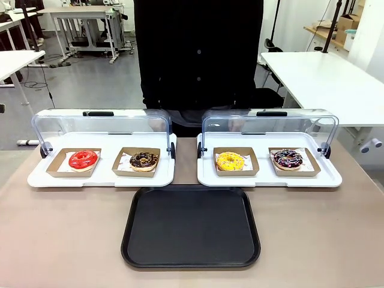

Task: Move the fourth donut from the left to the tray.
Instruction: Pick up the Paper togo box containing the Donut indicated by the person and place it on the Handle tray.

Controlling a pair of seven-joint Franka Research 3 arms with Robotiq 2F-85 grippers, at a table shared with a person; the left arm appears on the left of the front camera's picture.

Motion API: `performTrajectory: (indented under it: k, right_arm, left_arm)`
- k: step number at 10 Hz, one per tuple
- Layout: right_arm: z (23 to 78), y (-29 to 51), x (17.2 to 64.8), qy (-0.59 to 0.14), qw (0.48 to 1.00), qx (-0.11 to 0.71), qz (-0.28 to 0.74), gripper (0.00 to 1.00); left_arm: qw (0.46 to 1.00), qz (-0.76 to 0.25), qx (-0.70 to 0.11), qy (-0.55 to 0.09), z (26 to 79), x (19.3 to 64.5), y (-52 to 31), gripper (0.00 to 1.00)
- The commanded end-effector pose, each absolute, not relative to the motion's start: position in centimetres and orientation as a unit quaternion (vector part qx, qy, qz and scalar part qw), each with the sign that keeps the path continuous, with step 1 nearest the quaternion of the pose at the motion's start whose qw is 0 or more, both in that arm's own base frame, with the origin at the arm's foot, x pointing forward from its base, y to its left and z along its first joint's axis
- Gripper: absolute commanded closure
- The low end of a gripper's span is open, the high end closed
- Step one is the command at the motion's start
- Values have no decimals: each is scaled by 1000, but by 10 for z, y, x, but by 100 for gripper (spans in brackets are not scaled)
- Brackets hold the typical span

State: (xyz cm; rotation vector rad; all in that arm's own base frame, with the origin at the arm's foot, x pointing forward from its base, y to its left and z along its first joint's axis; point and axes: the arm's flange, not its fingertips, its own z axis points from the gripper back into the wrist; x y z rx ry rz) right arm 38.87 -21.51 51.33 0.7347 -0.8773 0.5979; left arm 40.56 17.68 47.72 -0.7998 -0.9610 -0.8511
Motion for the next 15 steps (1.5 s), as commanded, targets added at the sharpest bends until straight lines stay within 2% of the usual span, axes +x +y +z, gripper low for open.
performTrajectory:
  k: [1, 15]
  right_arm:
    - [513, -215, 391, -425, 787, 343, 286, 0]
    - [513, -215, 391, -425, 787, 343, 286, 0]
  left_arm:
    - [727, -387, -368, -432, 480, 406, 178, 0]
    - [727, -387, -368, -432, 480, 406, 178, 0]
